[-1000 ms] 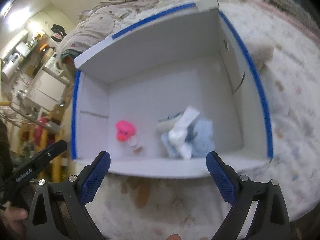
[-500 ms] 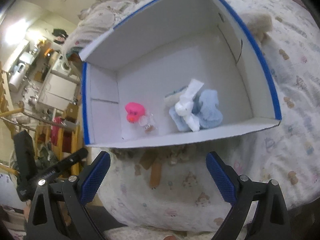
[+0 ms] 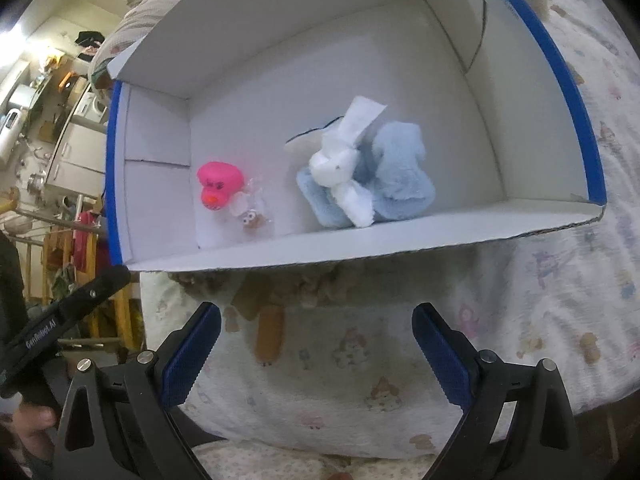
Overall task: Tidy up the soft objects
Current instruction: 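Withdraw both tools from the box, then grasp the beige lace scrunchie with left tool while right tool grasps the cream fluffy scrunchie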
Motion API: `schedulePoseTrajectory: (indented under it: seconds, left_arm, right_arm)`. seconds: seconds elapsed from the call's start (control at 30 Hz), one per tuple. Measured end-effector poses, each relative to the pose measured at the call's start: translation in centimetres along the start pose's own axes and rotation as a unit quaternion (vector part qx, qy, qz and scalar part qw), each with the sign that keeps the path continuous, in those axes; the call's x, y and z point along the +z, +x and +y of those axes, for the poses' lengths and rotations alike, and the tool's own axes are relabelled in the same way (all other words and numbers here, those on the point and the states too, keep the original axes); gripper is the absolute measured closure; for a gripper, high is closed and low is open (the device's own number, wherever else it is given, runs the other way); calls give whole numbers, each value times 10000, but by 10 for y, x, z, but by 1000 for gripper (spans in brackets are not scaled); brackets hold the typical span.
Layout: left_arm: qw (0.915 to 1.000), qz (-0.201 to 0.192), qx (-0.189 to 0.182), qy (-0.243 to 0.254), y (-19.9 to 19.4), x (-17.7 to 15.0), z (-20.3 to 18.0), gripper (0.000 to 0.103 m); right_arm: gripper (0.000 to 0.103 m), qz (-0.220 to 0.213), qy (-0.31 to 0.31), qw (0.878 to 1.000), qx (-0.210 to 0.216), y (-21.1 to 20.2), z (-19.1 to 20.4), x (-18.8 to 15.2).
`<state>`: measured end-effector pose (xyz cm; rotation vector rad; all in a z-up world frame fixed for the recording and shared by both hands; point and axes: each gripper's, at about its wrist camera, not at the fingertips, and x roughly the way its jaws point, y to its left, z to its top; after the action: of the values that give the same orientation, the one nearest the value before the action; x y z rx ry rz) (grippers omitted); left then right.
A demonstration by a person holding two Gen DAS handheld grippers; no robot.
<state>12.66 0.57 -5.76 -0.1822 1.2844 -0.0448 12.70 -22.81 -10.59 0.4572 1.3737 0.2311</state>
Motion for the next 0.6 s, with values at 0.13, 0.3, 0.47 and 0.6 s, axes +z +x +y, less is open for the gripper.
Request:
schedulePoseTrajectory:
  seconds: [0.13,0.3,0.47,0.6]
  left_arm:
    - [9999,-12,-126,-8,4,0,-1,30]
    - [9994,88,-231,232,9,-4,-10,29]
    - [9982,349,31,478,25,-14,-7,29]
    - [9976,555,178,383,56,-16,0,29]
  right_arm:
    - [0,56,104,9999,53,2,-4,4]
    - [0,138,52,9999,46,8,-2,6]
    - [0,204,151,9997,30,11,-7,9]
    - [0,212,140,9997,-13,17,-6,12]
